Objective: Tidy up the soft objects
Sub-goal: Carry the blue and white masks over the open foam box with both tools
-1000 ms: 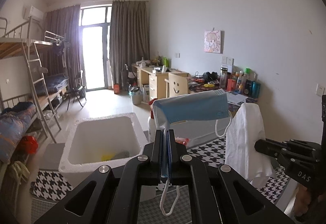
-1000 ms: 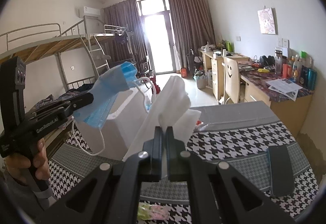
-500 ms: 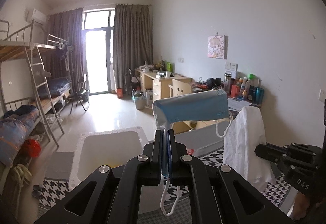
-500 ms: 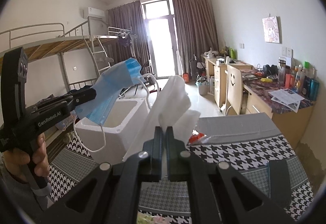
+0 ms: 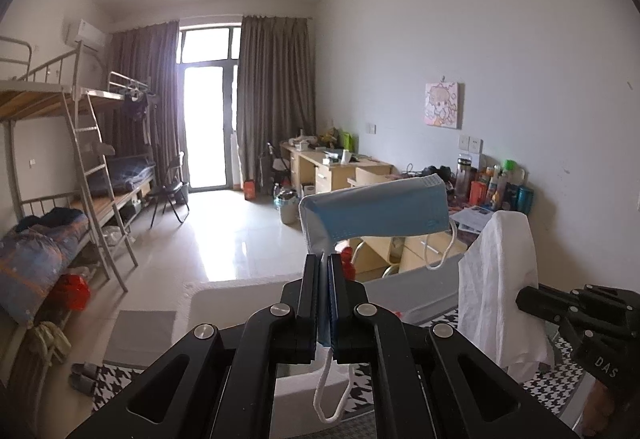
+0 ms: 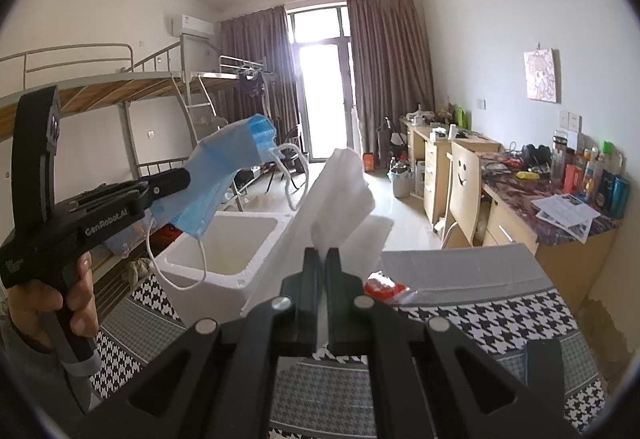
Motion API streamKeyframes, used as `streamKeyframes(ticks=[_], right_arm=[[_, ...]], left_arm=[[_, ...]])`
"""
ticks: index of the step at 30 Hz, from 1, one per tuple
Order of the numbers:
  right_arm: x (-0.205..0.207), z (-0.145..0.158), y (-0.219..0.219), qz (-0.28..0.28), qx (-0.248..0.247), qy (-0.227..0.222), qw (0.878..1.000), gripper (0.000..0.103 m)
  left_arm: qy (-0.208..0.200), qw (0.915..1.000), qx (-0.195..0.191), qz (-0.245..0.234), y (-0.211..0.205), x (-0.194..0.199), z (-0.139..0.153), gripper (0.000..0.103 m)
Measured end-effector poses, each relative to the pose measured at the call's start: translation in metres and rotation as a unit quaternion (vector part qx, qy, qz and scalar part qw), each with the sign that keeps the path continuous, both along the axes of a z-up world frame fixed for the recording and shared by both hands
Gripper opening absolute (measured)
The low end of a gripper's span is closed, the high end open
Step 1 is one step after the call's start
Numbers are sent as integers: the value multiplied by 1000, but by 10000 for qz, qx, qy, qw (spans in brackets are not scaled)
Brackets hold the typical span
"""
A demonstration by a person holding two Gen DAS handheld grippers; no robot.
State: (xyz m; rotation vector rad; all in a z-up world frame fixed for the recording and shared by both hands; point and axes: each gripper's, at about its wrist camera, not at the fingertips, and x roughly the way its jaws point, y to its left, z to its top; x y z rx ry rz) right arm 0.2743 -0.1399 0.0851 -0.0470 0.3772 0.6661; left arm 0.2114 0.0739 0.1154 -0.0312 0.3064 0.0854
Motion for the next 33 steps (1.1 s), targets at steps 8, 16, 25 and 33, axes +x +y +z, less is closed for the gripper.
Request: streamKeyframes(ticks=[8,16,25,33], right_arm=[[9,8,15,176,-31,-36,9998,6],[13,13,29,404,-85,-75,9991,6],[15,14,44,640,-143,-103,9978,6],[24,14,57,766,-167,-60,9969,6]], left_arm=[[-11,9995,62,323,10,1,0,4],[8,9984,148,553,21,4,0,4],[72,9956,284,892,29,9,-4,4],[150,9946,284,987,39,14,-7,5]])
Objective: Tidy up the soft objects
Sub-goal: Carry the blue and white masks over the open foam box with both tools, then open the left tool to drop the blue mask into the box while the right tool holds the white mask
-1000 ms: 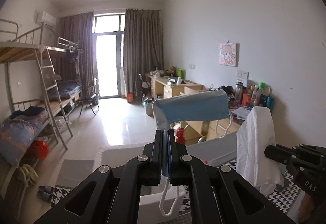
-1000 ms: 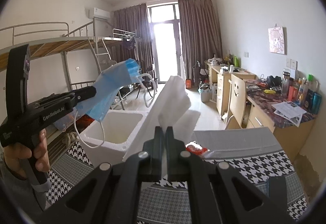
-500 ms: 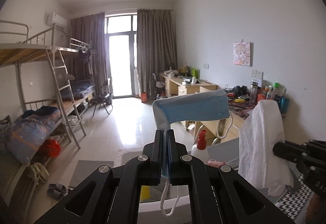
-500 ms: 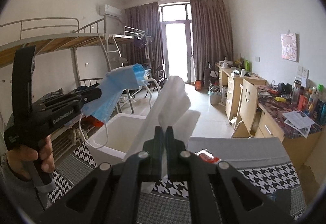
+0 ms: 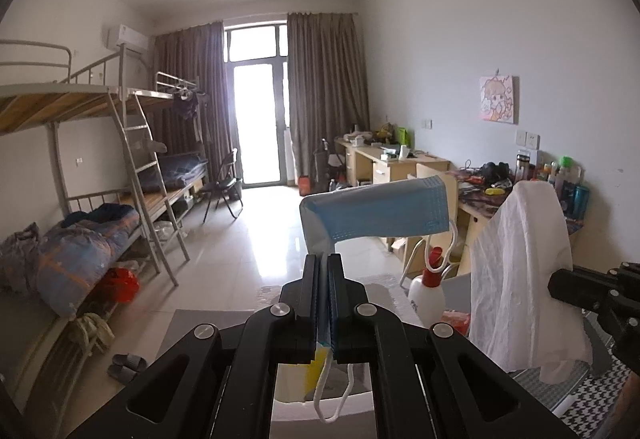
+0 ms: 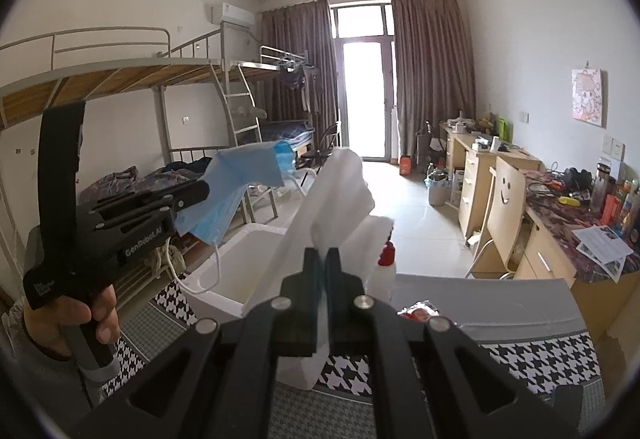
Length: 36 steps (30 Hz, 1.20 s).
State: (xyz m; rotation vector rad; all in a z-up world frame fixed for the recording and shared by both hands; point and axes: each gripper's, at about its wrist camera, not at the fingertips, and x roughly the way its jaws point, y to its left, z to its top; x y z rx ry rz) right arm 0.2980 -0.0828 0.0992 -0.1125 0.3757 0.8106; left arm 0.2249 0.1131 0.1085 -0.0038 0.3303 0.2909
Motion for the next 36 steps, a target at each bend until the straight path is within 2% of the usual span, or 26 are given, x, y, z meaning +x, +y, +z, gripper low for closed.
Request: streamKeyframes(ticks=[23,36], right_arm=[[7,-4,32,149,-196,39,9997,6],[4,-2,41,193,-268,4,9995,6]], left_arm=[[331,9989,-329,109,26,23,-26,4],[550,9977,-383,106,30,31,-37,5]])
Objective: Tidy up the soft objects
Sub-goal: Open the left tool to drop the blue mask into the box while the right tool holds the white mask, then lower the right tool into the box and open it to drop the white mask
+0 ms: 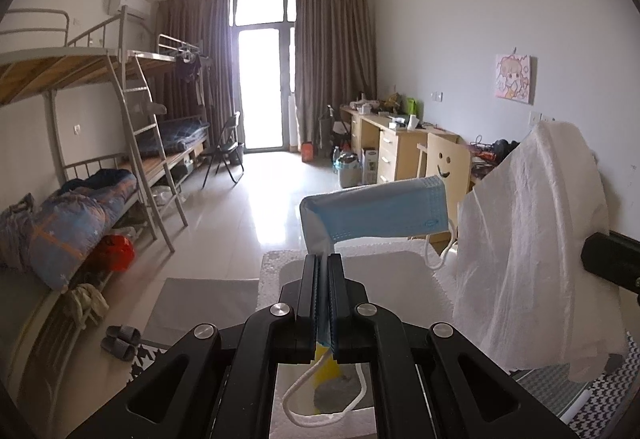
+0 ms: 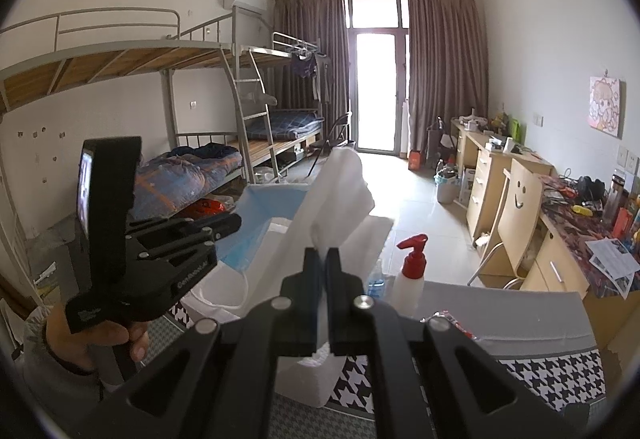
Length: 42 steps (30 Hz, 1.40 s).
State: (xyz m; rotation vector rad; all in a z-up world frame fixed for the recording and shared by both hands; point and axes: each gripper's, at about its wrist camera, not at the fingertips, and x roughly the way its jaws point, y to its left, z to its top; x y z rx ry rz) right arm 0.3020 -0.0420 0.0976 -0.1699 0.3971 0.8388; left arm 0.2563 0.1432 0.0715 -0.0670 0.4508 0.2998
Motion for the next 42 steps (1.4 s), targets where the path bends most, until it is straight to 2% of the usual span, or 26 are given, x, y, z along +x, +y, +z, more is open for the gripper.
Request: streamKeyframes(ticks=[3,6,8,9,10,13,19,25,42], right_arm=[[1,0,0,-7,1,2,10000,6],[1,-1,2,-11,-21,29,10000,6],[2,-1,3,-18,-45,27,10000,6],[2,-1,4,-20,-60,27,10000,6],[3,-1,5,-19,-66,34,10000,6],[6,0,5,-24,-77,31,10000,6],[12,-1,12,-10,-109,60,9999,6],[17,-2,19,39,-163,62,9998,6],[27,-9,44,172,-326,192,9991,6]], left_arm=[[81,10000,-50,-26,1,6,-3,8],[179,9998,-73,-30,3,10,-8,20],[228,9997,-83,3,5,12,-10,44],[217,9997,-100,13,5,12,-10,51],[187,9998,-116,26,7,11,-10,62],[138,9998,-100,108,9,7,-8,77],[36,9994,-23,345,12,0,-5,99],[-16,9989,8,466,19,-7,-3,102],[-52,9982,24,591,34,-23,-5,102]])
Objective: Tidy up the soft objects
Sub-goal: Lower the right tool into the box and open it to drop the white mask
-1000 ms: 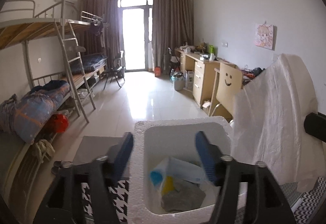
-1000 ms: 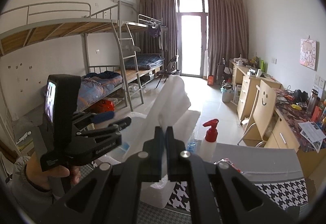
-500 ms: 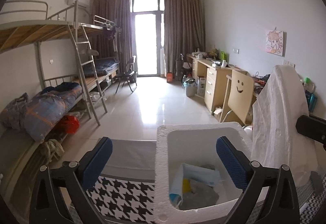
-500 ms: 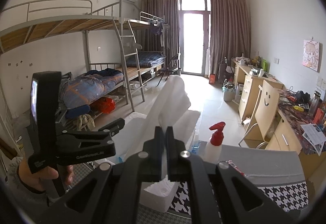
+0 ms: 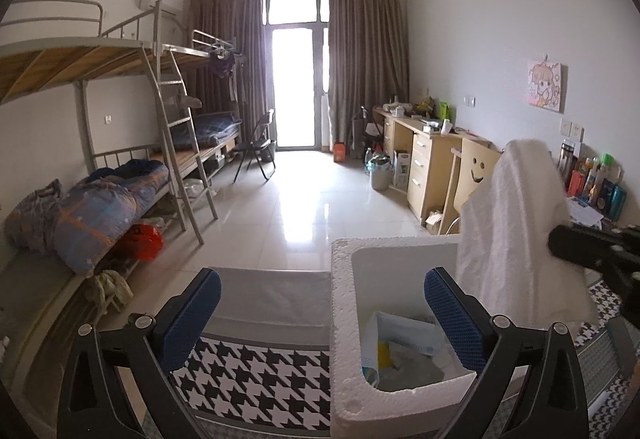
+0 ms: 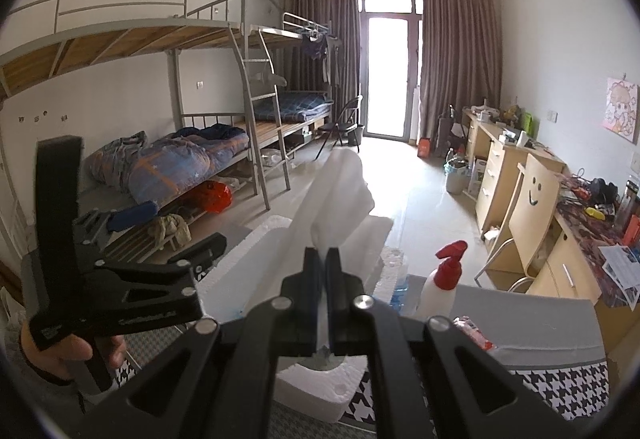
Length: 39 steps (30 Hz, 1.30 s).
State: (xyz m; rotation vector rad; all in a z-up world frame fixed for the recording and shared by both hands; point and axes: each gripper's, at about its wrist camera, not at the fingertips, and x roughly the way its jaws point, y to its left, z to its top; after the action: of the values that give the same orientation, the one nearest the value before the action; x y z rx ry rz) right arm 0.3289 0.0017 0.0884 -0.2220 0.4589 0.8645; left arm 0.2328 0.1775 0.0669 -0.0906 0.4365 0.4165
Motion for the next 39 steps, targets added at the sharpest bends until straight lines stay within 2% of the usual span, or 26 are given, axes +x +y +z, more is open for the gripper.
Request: streamKeyframes(ticks=[17,27,36,38,39], right_arm=[[18,-26,23,66,-269,535,9982,7],[22,-35,26,167,-254,860,9958,65],[15,-27,18,92,-195,792,9966,68],[11,-24,13,66,-144,727,9972,76],[10,-23,12,64,-113,685,9976,85]], left_arm=[[-10,10000,-23,-14,3,-12,-6,102],[28,10000,-83,11,6,-16,-9,102],[-29,10000,-71,-42,1,-23,-3,102],[-34,10000,-45,-56,-2,-23,-1,102],[-48,10000,-41,-52,-4,-25,0,102]])
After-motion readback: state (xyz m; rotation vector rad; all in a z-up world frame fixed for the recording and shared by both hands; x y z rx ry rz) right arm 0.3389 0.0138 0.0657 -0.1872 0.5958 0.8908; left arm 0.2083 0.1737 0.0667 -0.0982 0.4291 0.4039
